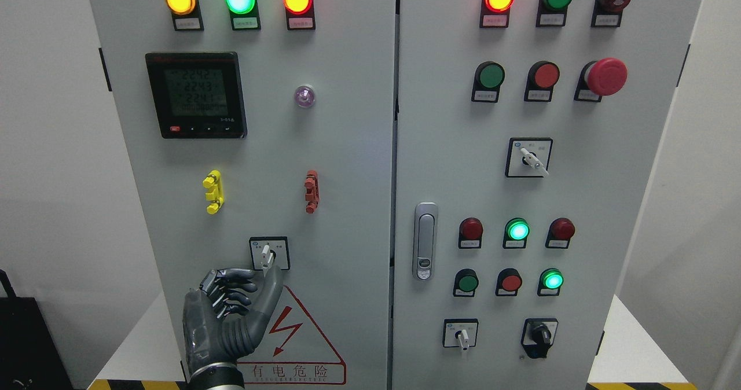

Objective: Turn on light switch 1

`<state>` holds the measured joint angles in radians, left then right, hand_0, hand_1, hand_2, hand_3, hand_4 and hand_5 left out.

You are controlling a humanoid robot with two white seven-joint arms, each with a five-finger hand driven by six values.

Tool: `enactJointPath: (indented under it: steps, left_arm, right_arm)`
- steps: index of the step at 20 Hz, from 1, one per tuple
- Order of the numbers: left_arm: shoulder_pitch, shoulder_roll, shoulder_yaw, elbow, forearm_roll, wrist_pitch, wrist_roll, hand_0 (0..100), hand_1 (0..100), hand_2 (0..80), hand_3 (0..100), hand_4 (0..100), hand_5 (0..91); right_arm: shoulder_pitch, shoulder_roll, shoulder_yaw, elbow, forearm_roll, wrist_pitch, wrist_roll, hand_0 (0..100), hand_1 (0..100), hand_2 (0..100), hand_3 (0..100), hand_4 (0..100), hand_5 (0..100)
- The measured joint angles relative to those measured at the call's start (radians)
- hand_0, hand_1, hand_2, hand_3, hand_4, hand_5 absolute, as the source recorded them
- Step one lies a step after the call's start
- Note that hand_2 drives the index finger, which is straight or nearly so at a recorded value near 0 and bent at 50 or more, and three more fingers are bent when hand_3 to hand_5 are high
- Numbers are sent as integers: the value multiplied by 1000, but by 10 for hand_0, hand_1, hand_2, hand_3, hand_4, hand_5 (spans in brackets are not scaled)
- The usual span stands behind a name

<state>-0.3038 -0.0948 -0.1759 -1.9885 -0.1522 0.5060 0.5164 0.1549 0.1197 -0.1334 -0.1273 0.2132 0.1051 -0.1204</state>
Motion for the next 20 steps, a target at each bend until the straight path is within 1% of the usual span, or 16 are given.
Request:
enactJointPath:
  steps: [6, 13, 20]
  left_arm:
    - [-12, -1, -1, 7, 1, 10, 0, 52, 688, 580, 762, 800, 664]
    - [-22, -2, -3, 12, 2, 22, 0, 68, 689, 586, 799, 817, 690]
    - [-32, -3, -4, 14, 2, 28, 0, 76, 689, 585, 812, 825, 701]
  right_arm:
    - [0, 0, 0, 0, 0, 0, 0, 55, 0, 0, 0, 0, 0]
    - [0, 0, 0, 0, 0, 0, 0, 54, 0, 0, 0, 0, 0]
    - [0, 0, 0, 0, 0, 0, 0, 54, 0, 0, 0, 0, 0]
